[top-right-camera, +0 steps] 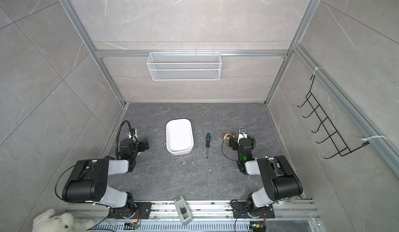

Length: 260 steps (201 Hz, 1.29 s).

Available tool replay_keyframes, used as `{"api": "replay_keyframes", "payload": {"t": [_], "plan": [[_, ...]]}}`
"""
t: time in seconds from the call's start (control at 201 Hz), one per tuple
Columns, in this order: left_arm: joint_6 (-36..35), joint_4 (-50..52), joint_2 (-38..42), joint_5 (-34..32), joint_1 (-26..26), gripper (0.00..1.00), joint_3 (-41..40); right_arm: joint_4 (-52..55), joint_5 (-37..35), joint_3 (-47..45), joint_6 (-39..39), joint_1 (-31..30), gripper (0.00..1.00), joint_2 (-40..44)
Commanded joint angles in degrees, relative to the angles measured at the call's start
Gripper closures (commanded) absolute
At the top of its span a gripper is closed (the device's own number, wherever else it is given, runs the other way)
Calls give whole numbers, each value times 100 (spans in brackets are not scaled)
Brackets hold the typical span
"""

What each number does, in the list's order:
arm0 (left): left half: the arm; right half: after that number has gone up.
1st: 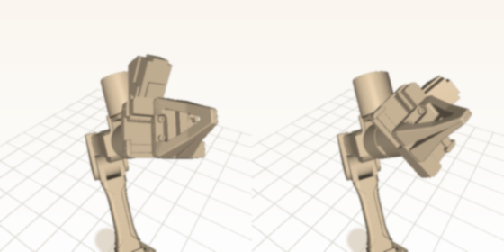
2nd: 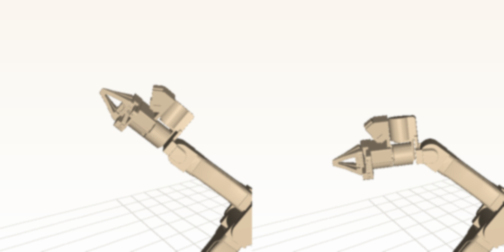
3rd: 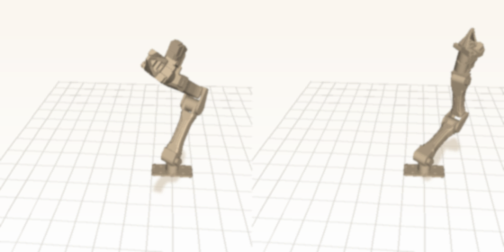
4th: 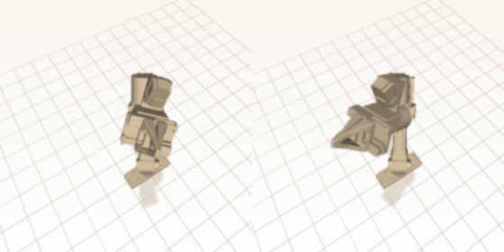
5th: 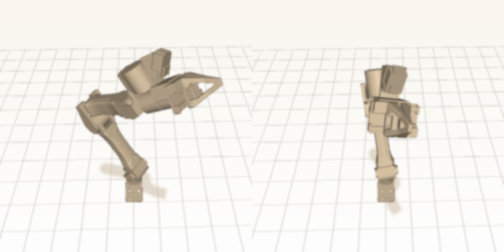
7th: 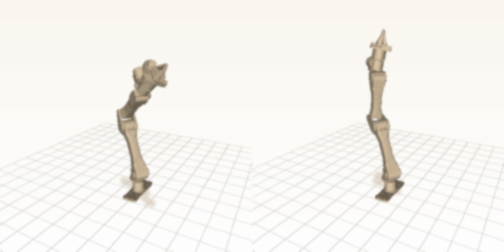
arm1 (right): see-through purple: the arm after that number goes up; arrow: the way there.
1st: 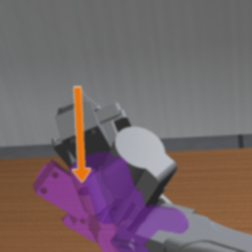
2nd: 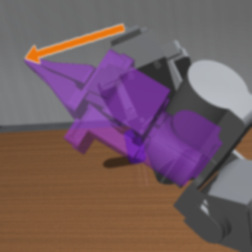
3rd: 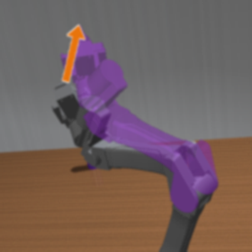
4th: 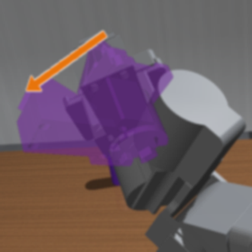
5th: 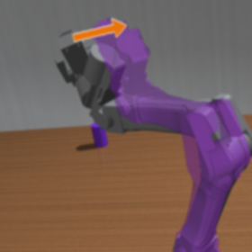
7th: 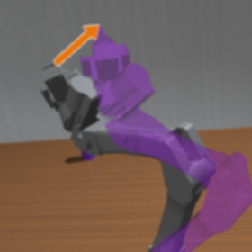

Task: Put the screwdriver in the bin
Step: Pick up the screwdriver from the center of the table.

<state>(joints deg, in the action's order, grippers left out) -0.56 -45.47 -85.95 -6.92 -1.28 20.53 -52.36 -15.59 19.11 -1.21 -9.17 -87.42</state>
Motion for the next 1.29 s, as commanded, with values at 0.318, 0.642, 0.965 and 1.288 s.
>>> {"api": "replay_keyframes", "payload": {"t": [0.318, 0.642, 0.965, 1.288], "plan": [[18, 863, 746, 235, 44, 0, 280, -50, -66, -77, 80, 7, 1, 316], [1576, 4438, 2371, -91, 128, 0, 1560, 3819, 305, 1040, -520, 12, 1, 2148], [1661, 5578, 3514, 1497, 137, 0, 1127, 8713, -2109, 3548, -3954, 28, 1, 2376], [1941, 5230, 3653, 1205, 133, 0, 791, 7642, -61, 3222, -3503, 49, 1, 1741]]}}
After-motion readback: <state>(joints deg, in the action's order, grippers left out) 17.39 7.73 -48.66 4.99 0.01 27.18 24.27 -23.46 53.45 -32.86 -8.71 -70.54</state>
